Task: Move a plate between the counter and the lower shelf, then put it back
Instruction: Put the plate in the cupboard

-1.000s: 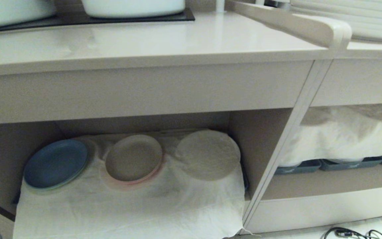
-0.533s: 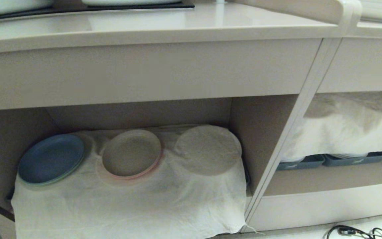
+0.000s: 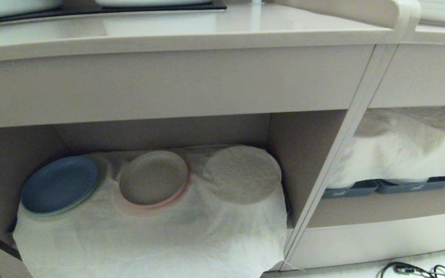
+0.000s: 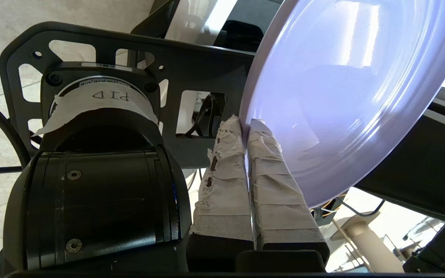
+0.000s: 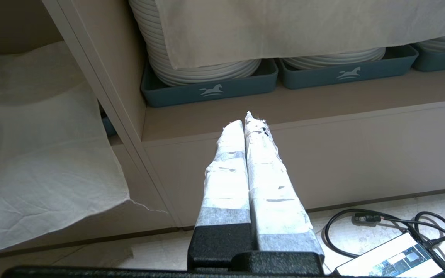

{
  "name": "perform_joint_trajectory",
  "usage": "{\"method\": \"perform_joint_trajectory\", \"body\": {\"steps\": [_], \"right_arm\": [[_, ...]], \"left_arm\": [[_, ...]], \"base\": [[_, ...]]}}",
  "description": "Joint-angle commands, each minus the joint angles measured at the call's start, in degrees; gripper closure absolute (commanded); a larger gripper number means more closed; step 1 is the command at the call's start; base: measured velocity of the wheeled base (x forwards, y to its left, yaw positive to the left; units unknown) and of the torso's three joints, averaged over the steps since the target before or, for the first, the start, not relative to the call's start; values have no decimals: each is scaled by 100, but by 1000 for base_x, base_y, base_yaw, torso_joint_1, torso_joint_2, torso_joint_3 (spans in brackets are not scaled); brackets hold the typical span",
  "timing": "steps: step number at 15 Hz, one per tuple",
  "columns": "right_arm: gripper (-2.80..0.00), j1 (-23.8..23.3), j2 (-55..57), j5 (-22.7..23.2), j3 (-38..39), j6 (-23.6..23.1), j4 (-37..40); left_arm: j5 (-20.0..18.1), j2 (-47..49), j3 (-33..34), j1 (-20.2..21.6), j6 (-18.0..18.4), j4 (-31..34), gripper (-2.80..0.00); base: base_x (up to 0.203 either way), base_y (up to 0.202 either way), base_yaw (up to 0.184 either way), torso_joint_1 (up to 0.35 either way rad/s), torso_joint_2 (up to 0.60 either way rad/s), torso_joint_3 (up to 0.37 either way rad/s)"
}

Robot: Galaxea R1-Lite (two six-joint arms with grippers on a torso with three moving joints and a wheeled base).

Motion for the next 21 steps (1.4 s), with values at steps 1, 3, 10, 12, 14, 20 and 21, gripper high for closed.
{"method": "perform_joint_trajectory", "body": {"steps": [1, 3, 10, 12, 14, 20, 21], "right_arm": [[0, 1, 3, -1, -2, 6, -3], [0, 1, 9, -1, 2, 4, 2], [0, -1, 0, -1, -6, 6, -1], [0, 1, 0, -1, 2, 6, -5], [0, 0, 0, -1, 2, 6, 2], [0, 1, 0, -1, -6, 6, 0], [0, 1, 0, -1, 2, 6, 2]], "left_arm": [[-12, 0, -2, 2, -10, 36, 0], [-12, 0, -2, 2, -10, 36, 0], [-56, 9, -10, 2, -1, 4, 0], [-248, 15, -10, 2, -10, -205, 0], [-271, 103, -10, 2, -1, -268, 0], [-356, 703, -7, 2, -19, -914, 0], [-383, 830, -9, -4, -19, -1021, 0]], "base": [[0, 0, 0, 0, 0, 0], [0, 0, 0, 0, 0, 0], [0, 0, 0, 0, 0, 0], [0, 0, 0, 0, 0, 0], [0, 0, 0, 0, 0, 0], [0, 0, 0, 0, 0, 0], [0, 0, 0, 0, 0, 0]]}}
